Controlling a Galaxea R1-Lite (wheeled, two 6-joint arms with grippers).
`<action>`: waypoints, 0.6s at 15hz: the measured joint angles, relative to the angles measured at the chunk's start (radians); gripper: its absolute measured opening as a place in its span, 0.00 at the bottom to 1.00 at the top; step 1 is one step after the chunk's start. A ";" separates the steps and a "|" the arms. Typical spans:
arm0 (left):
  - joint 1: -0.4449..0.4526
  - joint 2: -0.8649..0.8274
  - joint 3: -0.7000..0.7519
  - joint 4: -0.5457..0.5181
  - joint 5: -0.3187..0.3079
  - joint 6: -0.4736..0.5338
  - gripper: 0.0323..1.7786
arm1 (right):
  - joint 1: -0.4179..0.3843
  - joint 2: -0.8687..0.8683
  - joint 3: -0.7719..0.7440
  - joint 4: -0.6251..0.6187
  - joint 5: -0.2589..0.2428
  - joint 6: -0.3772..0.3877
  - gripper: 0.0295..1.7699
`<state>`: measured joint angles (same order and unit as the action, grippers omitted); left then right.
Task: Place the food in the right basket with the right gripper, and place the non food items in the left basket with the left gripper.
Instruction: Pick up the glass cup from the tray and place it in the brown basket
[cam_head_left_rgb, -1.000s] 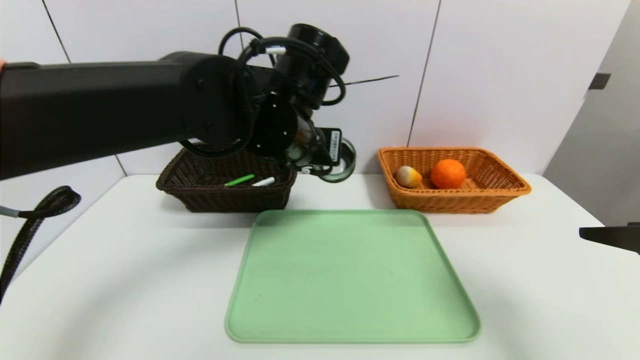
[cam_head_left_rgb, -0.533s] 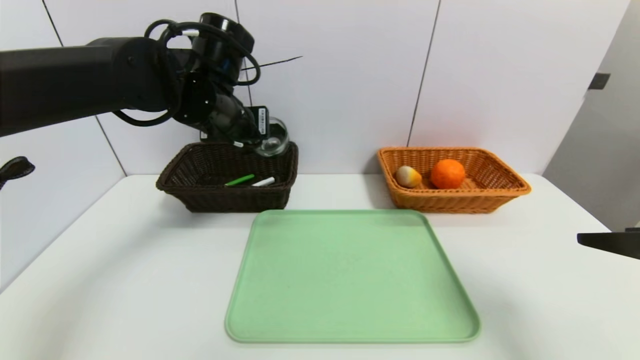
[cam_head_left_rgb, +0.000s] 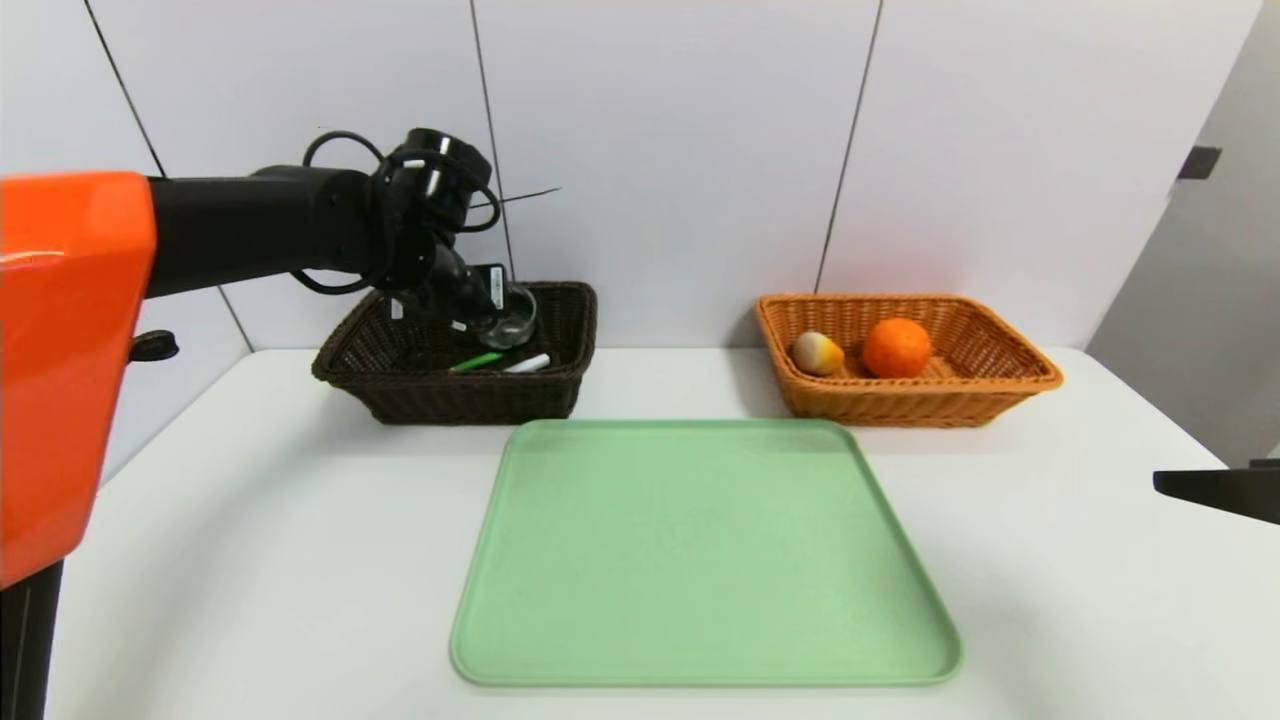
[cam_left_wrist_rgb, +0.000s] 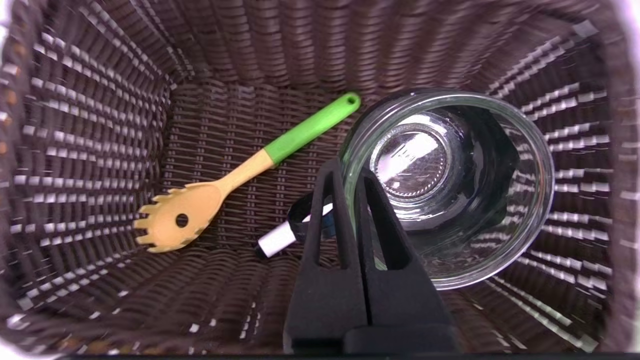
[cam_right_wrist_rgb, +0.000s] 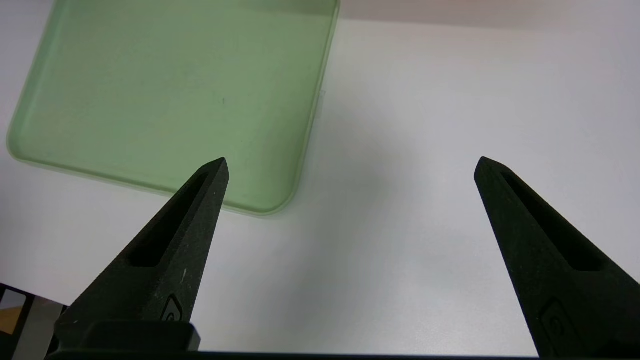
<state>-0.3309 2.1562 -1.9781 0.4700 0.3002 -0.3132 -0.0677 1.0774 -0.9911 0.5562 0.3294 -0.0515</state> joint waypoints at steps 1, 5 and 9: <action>0.000 0.014 -0.001 -0.001 -0.001 -0.001 0.01 | 0.000 0.000 0.000 0.000 0.000 0.000 0.96; 0.001 0.043 0.000 -0.008 -0.004 -0.002 0.01 | 0.000 0.002 0.000 0.000 0.000 0.000 0.96; 0.001 0.051 0.000 -0.009 -0.007 -0.002 0.24 | 0.000 0.006 0.001 -0.001 0.000 -0.001 0.96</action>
<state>-0.3300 2.2072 -1.9777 0.4609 0.2934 -0.3155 -0.0677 1.0838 -0.9904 0.5555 0.3294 -0.0528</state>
